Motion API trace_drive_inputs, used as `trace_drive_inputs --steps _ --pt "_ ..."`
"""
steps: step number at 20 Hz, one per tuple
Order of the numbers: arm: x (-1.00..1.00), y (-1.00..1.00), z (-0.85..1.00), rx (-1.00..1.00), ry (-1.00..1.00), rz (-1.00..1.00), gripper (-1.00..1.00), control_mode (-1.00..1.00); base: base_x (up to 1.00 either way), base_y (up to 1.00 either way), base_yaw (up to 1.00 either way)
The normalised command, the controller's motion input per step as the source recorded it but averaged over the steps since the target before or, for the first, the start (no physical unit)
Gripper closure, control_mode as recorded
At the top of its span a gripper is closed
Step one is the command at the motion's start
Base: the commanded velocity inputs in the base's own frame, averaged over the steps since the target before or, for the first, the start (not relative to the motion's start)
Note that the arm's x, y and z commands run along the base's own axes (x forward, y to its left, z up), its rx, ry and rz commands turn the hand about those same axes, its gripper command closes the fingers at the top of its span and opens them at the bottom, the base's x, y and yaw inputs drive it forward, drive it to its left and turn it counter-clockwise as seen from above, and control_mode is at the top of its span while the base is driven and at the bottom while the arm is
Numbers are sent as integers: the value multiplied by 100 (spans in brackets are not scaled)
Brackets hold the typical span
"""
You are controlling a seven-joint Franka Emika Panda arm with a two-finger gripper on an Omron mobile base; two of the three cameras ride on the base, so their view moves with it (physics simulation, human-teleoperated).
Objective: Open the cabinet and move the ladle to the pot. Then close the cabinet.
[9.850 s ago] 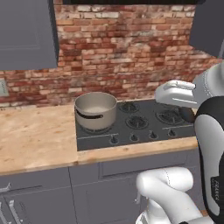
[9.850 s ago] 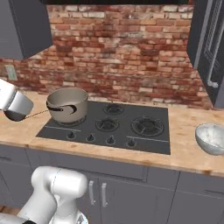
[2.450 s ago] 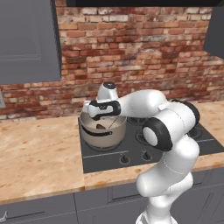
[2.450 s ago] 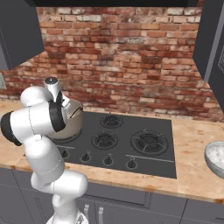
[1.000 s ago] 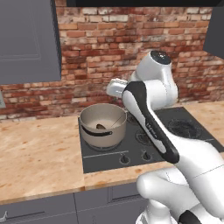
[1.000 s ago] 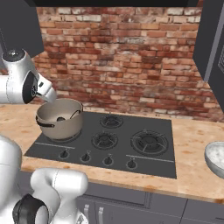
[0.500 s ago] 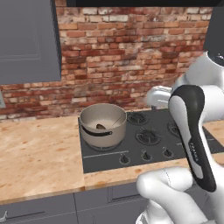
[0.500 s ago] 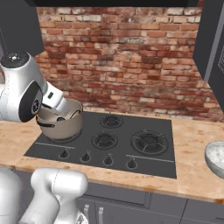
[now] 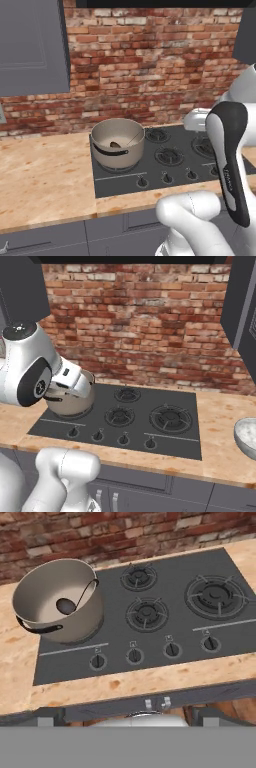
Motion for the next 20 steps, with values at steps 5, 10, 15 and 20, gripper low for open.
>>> trace_drive_inputs --steps 5,10,15,20 --pt "0 0 0 0 0 1 -100 100 -50 -1 0" --pt "0 0 0 0 0 0 -100 100 -100 -61 0" --pt "0 0 0 0 0 0 -100 100 -77 -100 0" --pt "0 0 0 0 0 0 -100 100 -31 -100 0"
